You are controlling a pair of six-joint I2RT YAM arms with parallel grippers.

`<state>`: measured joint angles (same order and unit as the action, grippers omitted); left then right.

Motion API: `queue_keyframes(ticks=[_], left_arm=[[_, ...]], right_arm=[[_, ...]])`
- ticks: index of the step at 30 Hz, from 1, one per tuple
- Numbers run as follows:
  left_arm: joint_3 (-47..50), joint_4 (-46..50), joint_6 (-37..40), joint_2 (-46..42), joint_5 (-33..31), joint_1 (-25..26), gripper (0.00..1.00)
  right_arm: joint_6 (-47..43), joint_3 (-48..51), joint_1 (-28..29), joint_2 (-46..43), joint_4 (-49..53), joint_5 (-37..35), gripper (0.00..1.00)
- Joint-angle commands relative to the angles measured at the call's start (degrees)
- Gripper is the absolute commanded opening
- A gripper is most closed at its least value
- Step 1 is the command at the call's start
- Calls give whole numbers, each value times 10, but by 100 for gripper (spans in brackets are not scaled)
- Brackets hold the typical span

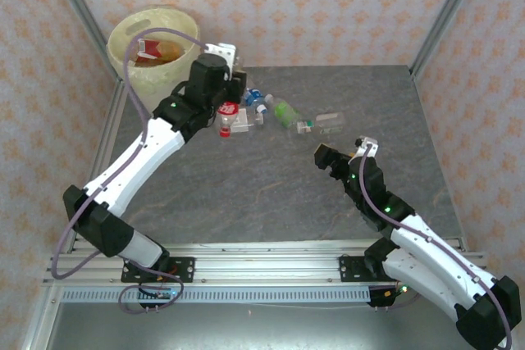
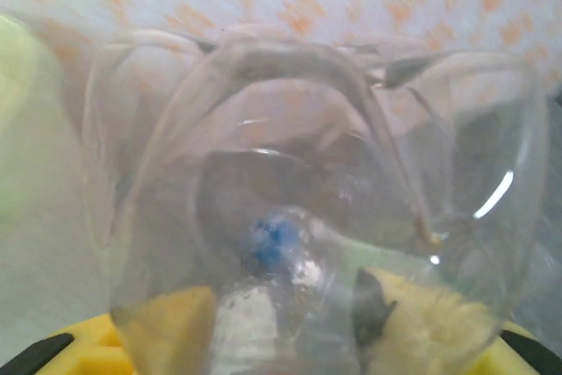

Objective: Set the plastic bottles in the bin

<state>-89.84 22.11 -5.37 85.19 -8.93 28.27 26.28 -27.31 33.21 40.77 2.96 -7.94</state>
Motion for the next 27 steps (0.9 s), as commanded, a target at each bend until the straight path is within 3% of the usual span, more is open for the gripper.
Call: queue_keyframes(ticks=[1, 10, 16, 22, 27], left_arm=[[-12, -49, 7, -33, -106, -17, 36], [-26, -178, 32, -60, -191, -88, 37], [-93, -209, 1, -35, -188, -147, 38], [-196, -170, -52, 9, -134, -204, 39], [-193, -232, -2, 34, -220, -219, 38]], right_arm=[[-18, 6, -3, -1, -30, 3, 99], [-25, -6, -3, 16, -39, 6, 99], [-23, -12, -3, 30, -42, 9, 99], [-28, -20, -3, 45, -43, 13, 99], [-28, -27, -2, 57, -39, 18, 99]])
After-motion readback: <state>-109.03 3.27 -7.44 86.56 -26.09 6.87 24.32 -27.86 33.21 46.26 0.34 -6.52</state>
